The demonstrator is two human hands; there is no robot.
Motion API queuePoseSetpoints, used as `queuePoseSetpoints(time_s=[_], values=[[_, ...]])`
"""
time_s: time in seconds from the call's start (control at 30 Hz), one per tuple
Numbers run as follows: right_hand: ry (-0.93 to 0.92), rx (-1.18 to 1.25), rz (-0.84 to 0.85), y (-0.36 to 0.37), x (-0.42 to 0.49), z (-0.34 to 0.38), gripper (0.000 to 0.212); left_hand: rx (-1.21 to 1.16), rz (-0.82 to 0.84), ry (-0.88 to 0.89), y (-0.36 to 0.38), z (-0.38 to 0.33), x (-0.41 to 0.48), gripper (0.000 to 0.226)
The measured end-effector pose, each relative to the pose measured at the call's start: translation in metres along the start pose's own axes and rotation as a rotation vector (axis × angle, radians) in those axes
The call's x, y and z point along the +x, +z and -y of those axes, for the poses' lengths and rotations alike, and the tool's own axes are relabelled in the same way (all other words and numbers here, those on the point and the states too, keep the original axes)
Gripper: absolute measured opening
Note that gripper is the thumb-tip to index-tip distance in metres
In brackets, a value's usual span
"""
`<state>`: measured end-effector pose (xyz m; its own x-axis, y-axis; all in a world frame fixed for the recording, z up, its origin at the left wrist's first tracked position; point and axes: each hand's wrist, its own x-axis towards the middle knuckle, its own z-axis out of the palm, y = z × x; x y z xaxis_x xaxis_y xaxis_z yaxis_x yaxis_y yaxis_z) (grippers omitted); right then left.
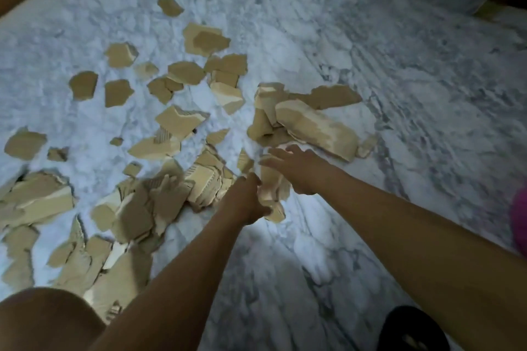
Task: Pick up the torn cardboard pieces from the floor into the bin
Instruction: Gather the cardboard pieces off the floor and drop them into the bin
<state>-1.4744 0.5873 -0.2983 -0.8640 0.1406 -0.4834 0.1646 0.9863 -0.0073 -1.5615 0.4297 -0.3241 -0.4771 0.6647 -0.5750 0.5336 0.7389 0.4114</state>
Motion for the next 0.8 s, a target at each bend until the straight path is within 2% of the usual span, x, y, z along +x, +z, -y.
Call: queuePoseSetpoints(time_s=[0.07,0.13,0.2,0.27,0.37,0.47,0.53,0.6,0.7,0.8], values=[[-0.064,-0.066,0.019,0.013,0.015,0.002,0.085,0.014,-0.109,-0.023,0.027,0.004,0.004,0.086],[-0.084,-0.117,0.004,0.027,0.028,0.001,0.091,0.056,-0.225,-0.041,0.047,0.006,0.007,0.081],[-0.065,-0.152,-0.020,0.035,0.035,-0.003,0.084,0.127,-0.290,-0.035,0.057,0.006,0.009,0.075],[-0.043,-0.184,-0.065,0.037,0.032,-0.010,0.074,0.125,-0.287,-0.044,0.058,0.006,0.011,0.072],[0.011,-0.165,-0.084,0.041,0.019,-0.024,0.062,0.024,-0.186,-0.148,0.047,0.001,0.013,0.076],[0.097,-0.034,0.003,0.053,0.003,-0.034,0.059,0.167,-0.139,-0.197,0.040,0.002,0.014,0.083],[0.132,0.174,0.097,0.055,-0.006,-0.043,0.052,0.141,-0.102,-0.207,0.037,0.004,0.016,0.070],[0.210,0.371,0.134,0.052,-0.008,-0.060,0.052,0.018,-0.077,-0.185,0.033,0.003,0.020,0.052],[0.391,0.639,-0.002,0.035,-0.016,-0.105,0.053,-0.097,-0.112,-0.107,0.008,-0.004,0.033,0.047],[0.573,0.632,-0.093,0.033,-0.027,-0.150,0.052,0.038,-0.208,-0.086,-0.022,-0.004,0.056,0.049]])
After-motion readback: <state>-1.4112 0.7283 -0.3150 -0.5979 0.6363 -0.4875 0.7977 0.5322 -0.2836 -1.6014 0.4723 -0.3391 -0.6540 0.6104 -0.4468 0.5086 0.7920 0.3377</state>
